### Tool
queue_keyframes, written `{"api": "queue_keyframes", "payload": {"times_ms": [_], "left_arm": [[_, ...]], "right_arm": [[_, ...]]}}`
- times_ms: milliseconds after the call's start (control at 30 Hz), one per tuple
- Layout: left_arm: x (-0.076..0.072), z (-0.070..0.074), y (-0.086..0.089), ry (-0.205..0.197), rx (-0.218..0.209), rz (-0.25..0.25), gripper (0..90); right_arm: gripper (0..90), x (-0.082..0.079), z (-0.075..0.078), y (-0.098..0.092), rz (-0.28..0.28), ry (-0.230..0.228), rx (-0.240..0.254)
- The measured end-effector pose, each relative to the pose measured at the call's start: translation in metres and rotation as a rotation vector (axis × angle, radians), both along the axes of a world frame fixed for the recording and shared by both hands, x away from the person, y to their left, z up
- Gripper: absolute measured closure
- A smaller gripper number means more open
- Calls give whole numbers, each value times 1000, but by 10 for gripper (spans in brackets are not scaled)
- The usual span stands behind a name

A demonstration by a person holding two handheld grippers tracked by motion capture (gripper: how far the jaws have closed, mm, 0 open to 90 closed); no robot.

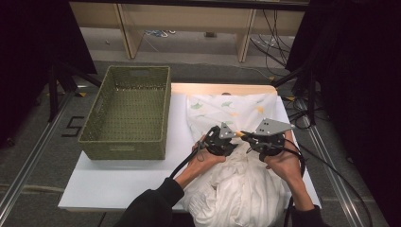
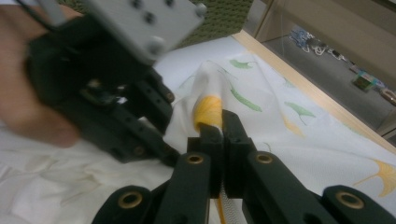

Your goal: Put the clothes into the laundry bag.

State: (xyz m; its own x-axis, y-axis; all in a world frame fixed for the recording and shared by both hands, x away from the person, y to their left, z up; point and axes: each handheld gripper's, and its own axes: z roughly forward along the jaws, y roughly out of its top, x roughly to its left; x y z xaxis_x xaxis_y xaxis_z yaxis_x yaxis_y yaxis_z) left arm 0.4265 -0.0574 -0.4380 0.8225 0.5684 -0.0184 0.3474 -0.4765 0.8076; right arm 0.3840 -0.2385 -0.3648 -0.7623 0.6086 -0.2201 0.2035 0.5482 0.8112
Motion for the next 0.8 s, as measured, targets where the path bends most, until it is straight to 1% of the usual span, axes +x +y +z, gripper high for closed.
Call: {"api": "queue_keyframes", "payload": {"times_ms": [33,67,100,133,167,200,233,267,300,333,367,400,433,467,500,533,567,633,667,700,733,767,800], "left_arm": [[3,-3,1,17,-4,2,821],[4,-5,2,39,-5,-6,784],[3,-5,4,48,-4,-15,743],[0,-3,6,43,-22,-3,674],[-6,1,11,36,-44,13,585],[-10,4,15,35,-44,12,497],[-17,10,25,27,-41,7,430],[-24,14,34,1,-29,8,327],[-28,16,41,-8,-13,5,278],[-33,19,50,-15,11,4,258],[-36,19,58,-12,22,3,231],[-38,18,65,6,21,15,193],[-38,13,72,37,21,14,165],[-37,9,75,71,20,19,157],[-34,3,78,83,34,28,155],[-31,-4,78,105,33,54,151],[-27,-11,78,120,35,55,149],[-21,-22,73,156,6,30,155],[-20,-25,69,183,-24,12,184],[-19,-28,65,196,-64,-17,309],[-20,-28,61,193,-104,-41,485],[-23,-26,57,176,-121,-53,582],[-27,-23,52,142,-131,-62,687]], "right_arm": [[900,0,0,0,11,5,-9],[900,1,-1,0,7,1,-9],[900,1,-2,0,10,7,-13],[900,1,-3,1,4,9,-11],[900,1,-3,0,2,8,-13],[900,2,-3,-1,3,5,-11],[900,1,-2,-2,-4,11,-10],[900,2,-2,-2,-3,8,-4],[900,1,-2,-3,-1,6,-3],[900,2,-1,-4,5,-4,-8],[900,2,-1,-3,1,1,-6],[900,2,-2,-3,0,2,-6],[900,2,-2,-2,0,9,-6],[900,1,-2,-1,1,8,-10],[900,1,-2,0,-2,8,-11],[900,1,-2,1,1,9,-9],[900,1,-2,1,3,7,-12],[900,1,-3,2,1,7,-16],[900,1,-3,2,3,9,-20],[900,2,-4,2,7,10,-18],[900,2,-4,2,5,8,-19],[900,2,-4,2,5,11,-17],[900,2,-4,1,3,12,-16]]}}
